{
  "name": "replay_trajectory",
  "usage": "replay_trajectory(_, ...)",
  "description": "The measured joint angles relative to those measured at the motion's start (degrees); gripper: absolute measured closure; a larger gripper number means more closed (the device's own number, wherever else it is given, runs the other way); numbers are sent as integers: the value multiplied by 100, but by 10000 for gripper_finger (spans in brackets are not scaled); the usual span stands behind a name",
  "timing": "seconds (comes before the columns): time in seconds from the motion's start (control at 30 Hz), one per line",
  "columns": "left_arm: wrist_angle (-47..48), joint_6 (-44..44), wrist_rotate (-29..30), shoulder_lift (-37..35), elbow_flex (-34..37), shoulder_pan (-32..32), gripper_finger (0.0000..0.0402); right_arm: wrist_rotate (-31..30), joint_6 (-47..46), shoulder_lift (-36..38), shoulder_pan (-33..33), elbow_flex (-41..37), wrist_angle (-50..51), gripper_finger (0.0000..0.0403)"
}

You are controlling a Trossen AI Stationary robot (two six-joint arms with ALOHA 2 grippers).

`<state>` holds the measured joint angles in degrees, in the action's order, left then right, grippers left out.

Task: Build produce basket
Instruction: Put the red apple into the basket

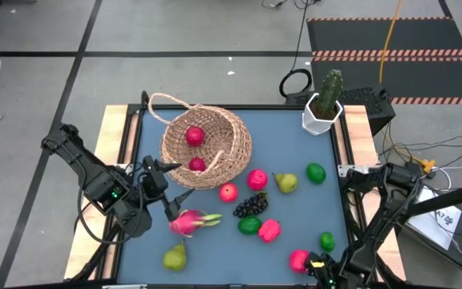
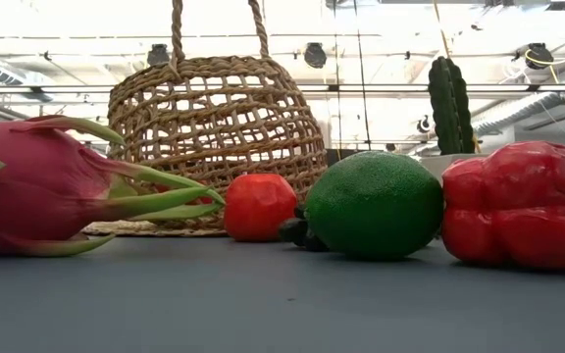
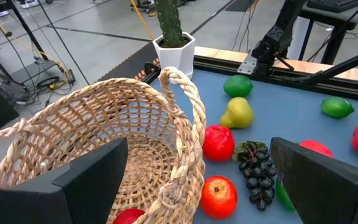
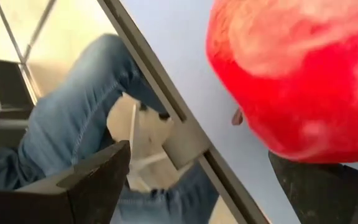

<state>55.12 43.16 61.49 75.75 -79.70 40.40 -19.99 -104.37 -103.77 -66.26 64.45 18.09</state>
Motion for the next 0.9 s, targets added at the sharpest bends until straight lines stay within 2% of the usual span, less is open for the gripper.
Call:
replay_trajectory(0.1, -14, -2, -2, 0, 0, 0, 11, -259, 169, 4, 27, 2, -13, 26)
replay_trajectory(0.27, -15, -45, -2, 0, 0, 0, 11, -290, 394, 4, 31, 4, -13, 26)
replay_trajectory(0.53, -14, -103, -2, 0, 0, 0, 11, -253, -264, 4, 177, 4, 369, 26)
replay_trajectory(0.8, -14, -102, -2, 0, 0, 2, 11, -226, -299, 4, 406, 4, 452, 26)
replay_trajectory(0.9, -14, -107, -2, 0, 0, 0, 11, 29, -321, 7, 492, 4, 458, 26)
